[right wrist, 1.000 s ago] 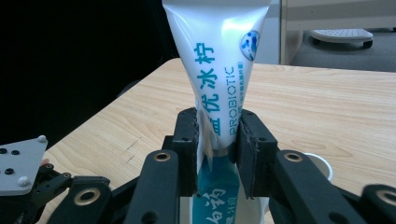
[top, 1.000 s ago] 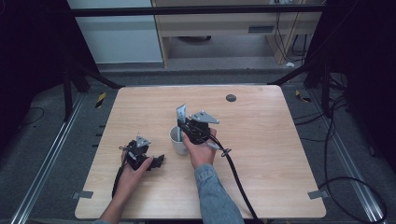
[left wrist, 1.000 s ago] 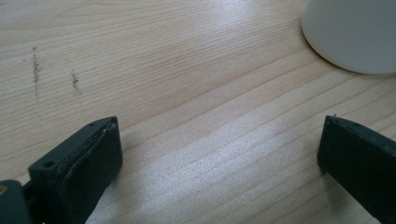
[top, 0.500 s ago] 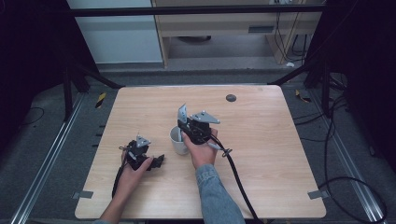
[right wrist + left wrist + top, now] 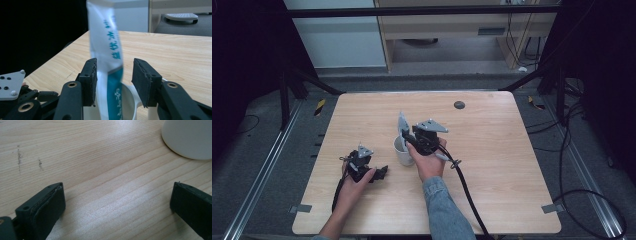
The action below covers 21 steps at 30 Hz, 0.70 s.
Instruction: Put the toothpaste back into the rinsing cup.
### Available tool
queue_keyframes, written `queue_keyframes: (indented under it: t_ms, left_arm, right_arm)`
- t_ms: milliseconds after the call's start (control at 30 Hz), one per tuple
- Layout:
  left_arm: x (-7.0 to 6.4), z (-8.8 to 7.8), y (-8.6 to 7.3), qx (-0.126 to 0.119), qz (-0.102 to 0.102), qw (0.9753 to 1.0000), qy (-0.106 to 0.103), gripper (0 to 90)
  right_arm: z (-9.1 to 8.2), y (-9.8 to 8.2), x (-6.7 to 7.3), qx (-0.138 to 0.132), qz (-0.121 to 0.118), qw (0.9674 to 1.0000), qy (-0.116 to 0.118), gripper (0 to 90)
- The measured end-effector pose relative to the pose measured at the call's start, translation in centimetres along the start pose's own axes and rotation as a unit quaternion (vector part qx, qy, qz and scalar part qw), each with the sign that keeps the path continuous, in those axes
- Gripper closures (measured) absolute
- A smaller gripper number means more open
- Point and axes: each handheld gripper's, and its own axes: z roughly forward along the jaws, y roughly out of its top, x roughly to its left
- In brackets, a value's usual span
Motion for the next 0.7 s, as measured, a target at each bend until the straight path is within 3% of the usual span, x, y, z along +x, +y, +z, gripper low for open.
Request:
queue_keyframes:
  t_ms: [400, 700]
  left_arm:
    - [0.0, 0.0, 0.0, 0.000, 0.001, 1.0000, 0.000, 0.0]
    - [0.0, 0.0, 0.0, 0.000, 0.001, 1.0000, 0.000, 0.0]
  right_arm:
    - [-0.5, 0.2, 0.2, 0.005, -0.007, 1.0000, 0.001, 52.9]
    - [-1.3, 0.6, 0.2, 0.030, -0.026, 0.9992, -0.007, 46.1]
